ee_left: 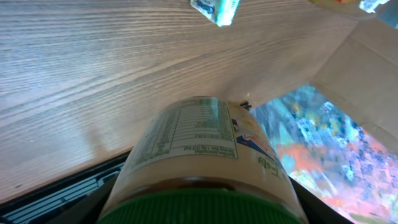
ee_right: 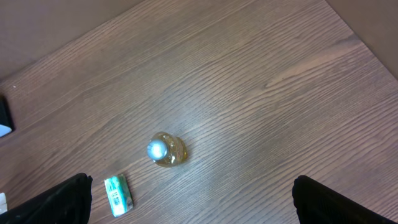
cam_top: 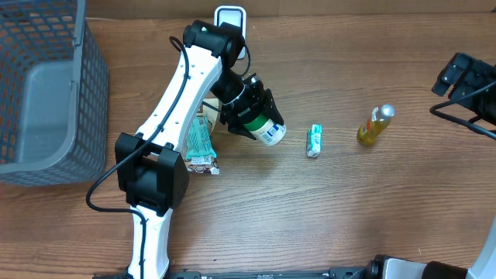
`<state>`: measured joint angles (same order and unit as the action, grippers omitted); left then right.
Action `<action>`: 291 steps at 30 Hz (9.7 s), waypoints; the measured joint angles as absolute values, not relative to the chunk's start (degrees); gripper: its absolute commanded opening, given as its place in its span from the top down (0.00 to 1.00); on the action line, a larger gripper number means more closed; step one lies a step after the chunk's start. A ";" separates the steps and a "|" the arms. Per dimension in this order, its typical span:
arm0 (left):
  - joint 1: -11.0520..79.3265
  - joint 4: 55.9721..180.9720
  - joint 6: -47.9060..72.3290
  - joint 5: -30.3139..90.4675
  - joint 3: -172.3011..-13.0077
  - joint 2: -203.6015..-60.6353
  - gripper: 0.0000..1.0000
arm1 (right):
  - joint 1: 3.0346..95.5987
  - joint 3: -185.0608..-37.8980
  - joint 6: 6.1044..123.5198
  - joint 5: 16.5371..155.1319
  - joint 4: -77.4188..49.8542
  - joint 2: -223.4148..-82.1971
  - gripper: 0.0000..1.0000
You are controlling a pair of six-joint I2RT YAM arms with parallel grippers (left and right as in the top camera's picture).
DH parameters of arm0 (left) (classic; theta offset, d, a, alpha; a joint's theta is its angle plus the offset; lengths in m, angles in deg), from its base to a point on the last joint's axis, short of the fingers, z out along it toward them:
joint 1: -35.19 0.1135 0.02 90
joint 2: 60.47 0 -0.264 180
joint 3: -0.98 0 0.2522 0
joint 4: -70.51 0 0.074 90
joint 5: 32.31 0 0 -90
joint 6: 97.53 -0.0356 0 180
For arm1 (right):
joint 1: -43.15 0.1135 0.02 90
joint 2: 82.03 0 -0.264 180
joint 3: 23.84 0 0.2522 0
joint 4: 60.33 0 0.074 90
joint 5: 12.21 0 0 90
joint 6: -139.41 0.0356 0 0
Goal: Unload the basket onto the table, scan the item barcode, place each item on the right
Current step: 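Lift the jar with the left gripper and tilt it toward the scanner, then hold the jar's label under the white scanner with the left gripper, then carry the jar right toward the yellow bottle with the left gripper, then set the jar down beside the yellow bottle and open the left gripper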
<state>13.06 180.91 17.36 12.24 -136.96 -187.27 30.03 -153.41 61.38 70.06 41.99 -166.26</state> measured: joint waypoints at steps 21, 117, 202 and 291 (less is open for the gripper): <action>16.86 180.91 23.92 10.71 -136.96 -187.27 0.96 | 30.03 -153.41 61.38 70.06 42.01 -166.26 0.00; 16.58 116.58 13.18 62.82 -158.64 -205.35 0.91 | 30.01 -153.41 61.38 70.09 41.99 -166.30 0.00; -3.49 155.66 13.80 51.93 -154.53 -194.47 0.96 | 30.03 -153.41 61.40 70.06 42.01 -166.32 0.00; -10.75 119.73 12.20 58.49 -133.37 -199.89 0.00 | 30.03 -153.41 61.36 70.06 42.01 -166.32 0.00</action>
